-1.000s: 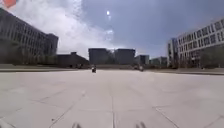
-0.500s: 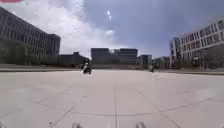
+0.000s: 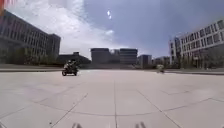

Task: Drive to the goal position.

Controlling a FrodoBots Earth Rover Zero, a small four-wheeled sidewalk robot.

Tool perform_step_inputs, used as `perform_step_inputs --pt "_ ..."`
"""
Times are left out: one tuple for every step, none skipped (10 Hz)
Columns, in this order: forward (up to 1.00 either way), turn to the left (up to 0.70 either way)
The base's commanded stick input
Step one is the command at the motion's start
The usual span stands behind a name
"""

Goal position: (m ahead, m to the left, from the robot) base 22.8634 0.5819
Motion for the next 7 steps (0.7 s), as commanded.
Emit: perform_step_inputs --pt "0.45 0.15" --pt "0.45 0.14" --pt "0.45 0.13" --pt "0.45 0.14" --pt "0.45 0.14" --pt "0.45 0.12" --pt "0.45 0.08"
